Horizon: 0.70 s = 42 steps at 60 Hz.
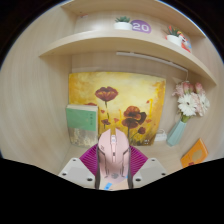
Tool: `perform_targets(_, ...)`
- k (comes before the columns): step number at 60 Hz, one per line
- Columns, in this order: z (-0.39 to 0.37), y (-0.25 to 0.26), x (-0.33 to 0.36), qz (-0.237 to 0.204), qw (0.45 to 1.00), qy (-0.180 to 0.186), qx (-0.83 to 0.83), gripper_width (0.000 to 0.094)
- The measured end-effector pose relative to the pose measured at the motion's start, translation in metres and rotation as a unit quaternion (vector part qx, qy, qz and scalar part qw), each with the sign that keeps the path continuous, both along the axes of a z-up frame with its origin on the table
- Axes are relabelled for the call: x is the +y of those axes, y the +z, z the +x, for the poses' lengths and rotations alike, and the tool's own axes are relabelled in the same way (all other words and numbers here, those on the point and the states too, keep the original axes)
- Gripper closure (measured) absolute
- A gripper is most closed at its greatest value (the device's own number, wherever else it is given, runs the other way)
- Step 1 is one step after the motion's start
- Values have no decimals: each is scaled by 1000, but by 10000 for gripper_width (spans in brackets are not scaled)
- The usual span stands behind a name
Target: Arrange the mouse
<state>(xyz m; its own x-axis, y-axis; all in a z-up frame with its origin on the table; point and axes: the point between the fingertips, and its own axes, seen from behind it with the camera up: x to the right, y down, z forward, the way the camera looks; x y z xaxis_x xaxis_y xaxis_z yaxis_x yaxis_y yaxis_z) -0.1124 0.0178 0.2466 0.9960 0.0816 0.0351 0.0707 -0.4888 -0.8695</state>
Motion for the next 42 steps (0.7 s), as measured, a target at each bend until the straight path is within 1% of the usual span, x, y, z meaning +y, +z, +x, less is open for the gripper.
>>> perform_targets(3, 28, -3, -3, 3, 1000, -13, -1, 559)
perform_targets(6, 51, -22, -9, -10, 1000, -22, 1, 559)
perform_targets(10, 76, -62, -19, -42, 999, -33, 2, 560)
perform_targets(15, 97, -120, -37, -97, 995, -31, -4, 561)
perform_targets(22, 102, -188, -62, -154, 988, -28, -3, 563)
perform_targets(27, 99, -224, -75, -186, 982, -21, -4, 563)
perform_targets(38, 93, -265, -90, -221, 975, -9, -18, 560)
perform_targets(40, 92, -263, -86, -208, 978, -14, -12, 559)
perform_targets(42, 91, -263, -88, -211, 977, -19, -3, 559)
